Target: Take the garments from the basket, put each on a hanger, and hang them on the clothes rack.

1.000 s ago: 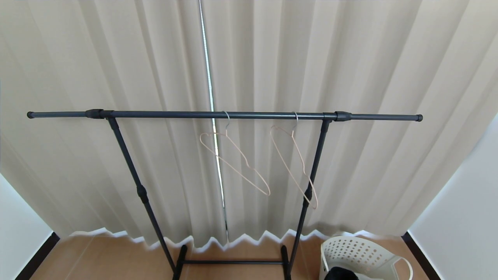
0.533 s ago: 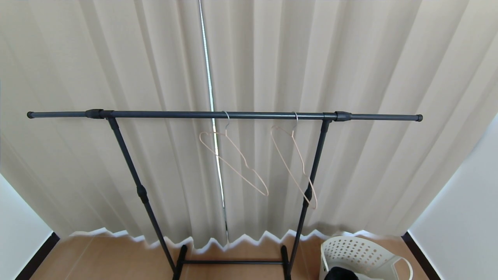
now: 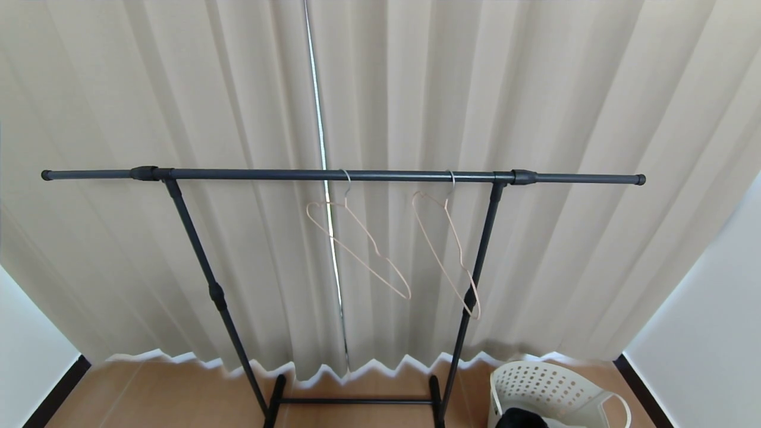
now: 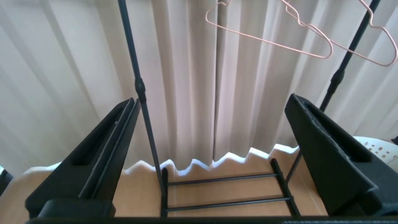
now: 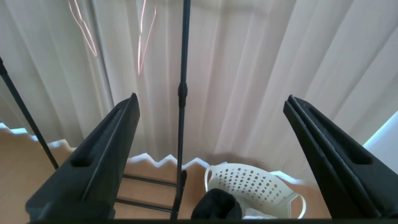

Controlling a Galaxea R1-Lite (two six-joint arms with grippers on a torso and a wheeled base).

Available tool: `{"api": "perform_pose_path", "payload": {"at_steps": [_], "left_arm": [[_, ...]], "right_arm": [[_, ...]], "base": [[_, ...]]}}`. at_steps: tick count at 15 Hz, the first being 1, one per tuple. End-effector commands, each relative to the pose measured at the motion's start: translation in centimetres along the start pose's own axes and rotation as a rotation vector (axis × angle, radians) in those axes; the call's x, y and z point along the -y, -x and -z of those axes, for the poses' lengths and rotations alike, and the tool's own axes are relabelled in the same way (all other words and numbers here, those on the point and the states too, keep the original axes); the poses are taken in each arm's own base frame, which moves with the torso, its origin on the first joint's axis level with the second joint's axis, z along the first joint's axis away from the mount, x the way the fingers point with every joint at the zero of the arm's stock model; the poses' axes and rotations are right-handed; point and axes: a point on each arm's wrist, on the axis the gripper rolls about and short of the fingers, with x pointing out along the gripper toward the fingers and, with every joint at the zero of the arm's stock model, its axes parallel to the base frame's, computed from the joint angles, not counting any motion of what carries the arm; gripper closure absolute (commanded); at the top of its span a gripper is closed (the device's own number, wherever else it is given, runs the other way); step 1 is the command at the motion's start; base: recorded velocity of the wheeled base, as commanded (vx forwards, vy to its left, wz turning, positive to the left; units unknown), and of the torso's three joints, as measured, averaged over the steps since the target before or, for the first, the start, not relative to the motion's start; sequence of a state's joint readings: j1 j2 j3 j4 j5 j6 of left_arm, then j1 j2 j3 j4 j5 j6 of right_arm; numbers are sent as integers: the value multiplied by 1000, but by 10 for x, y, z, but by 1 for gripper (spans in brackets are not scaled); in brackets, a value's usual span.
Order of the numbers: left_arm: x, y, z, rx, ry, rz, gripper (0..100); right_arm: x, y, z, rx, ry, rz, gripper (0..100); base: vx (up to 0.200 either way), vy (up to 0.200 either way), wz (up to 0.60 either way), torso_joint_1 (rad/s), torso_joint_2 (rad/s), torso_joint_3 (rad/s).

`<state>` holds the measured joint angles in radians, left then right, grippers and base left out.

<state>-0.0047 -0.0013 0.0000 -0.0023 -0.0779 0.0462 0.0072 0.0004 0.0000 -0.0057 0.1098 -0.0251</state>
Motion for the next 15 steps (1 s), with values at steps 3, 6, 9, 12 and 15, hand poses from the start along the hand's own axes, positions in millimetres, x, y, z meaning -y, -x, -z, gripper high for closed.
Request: {"api": "perform_pose_path", "payload": {"at_steps": [3, 6, 9, 12, 15], "left_arm": [[0, 0, 0, -1, 0, 0, 0], [0, 0, 0, 1, 0, 0, 0], [0, 0, 0, 1, 2, -1, 0], [0, 0, 0, 1, -3, 0, 0], [0, 0, 0, -1, -3, -1, 0]], "right_arm": [[0, 0, 0, 1, 3, -3, 0], [0, 0, 0, 1, 1, -1, 0], [0, 0, 0, 1, 3, -3, 0], [0, 0, 0, 1, 3, -3, 0], [0, 0, 0, 1, 3, -3, 0]], "base": [[0, 0, 0, -105, 237, 139], [0, 0, 0, -144, 321, 180], [0, 0, 0, -144, 351, 190], [0, 0, 0, -141, 330, 199], [0, 0, 0, -142, 341, 194]]}}
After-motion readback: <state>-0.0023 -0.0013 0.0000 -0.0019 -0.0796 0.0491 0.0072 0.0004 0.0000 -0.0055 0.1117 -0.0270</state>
